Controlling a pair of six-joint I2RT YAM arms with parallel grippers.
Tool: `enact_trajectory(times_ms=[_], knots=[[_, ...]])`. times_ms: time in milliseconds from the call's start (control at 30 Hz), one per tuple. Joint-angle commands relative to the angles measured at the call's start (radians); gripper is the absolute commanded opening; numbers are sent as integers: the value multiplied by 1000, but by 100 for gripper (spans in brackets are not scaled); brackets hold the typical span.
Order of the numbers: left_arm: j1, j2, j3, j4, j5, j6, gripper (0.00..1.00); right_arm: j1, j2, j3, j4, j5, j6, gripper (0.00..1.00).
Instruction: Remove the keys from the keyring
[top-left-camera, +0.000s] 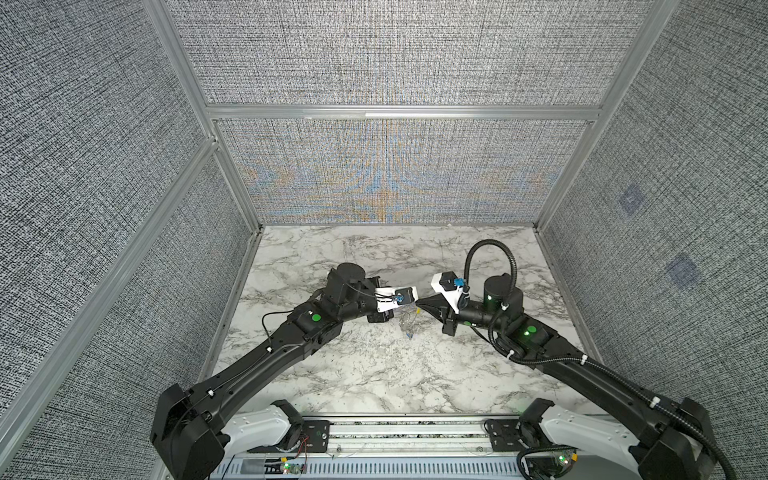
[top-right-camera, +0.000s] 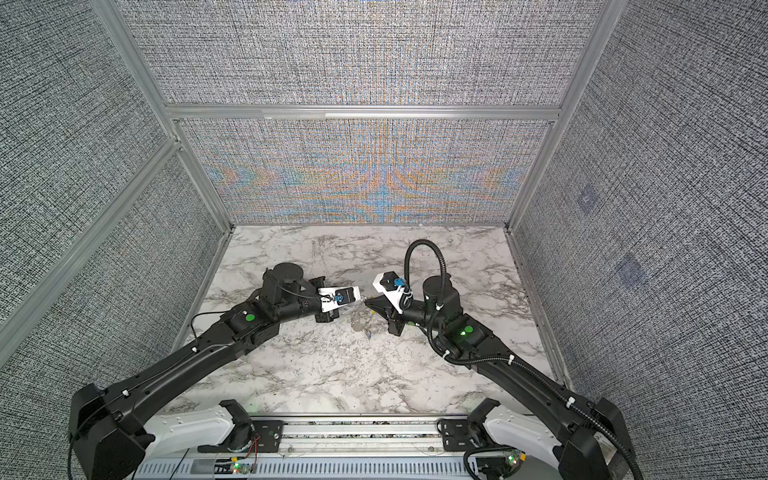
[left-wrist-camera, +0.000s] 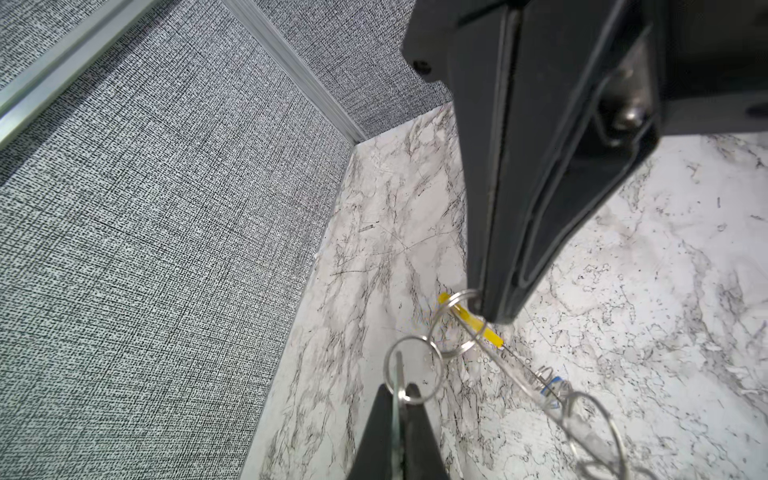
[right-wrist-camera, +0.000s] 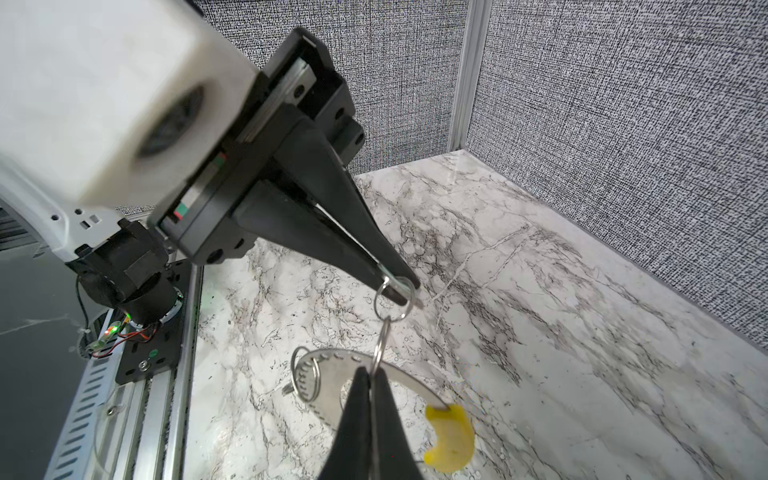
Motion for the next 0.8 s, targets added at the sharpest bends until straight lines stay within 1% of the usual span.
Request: enact_trajectory(times_ms=[0,167,267,333,500,633,700,733,767], knots=[[17,9,25,-11,55,-10,0,0,1,9,-12,-25,-23,0],[24,15,30,-34,134,-41,0,-9,16,27,-27,-25,-57,0],[26,13,30,-52,147,-46,7,-19,25,41,-46,-37,-75,0],[29,8,28,-62,145,-47,15,-27,26,45,-48,-46,-78,0],[32,-3,19,-71,149,-57,29,-39,35,61,-79,-75,-97,0],[38,-10,19,-79,148,-71,34,-45,39,73,-109,-97,-120,0],[45,-14,17,-78,162,-87,35,-48,42,78,-120,-108,-130,0],[61,-19,20,-67,212,-127,34,-53,44,77,-121,-145,-157,0],[69,-18,24,-67,242,-145,33,-54,44,77,-121,-149,-163,0]])
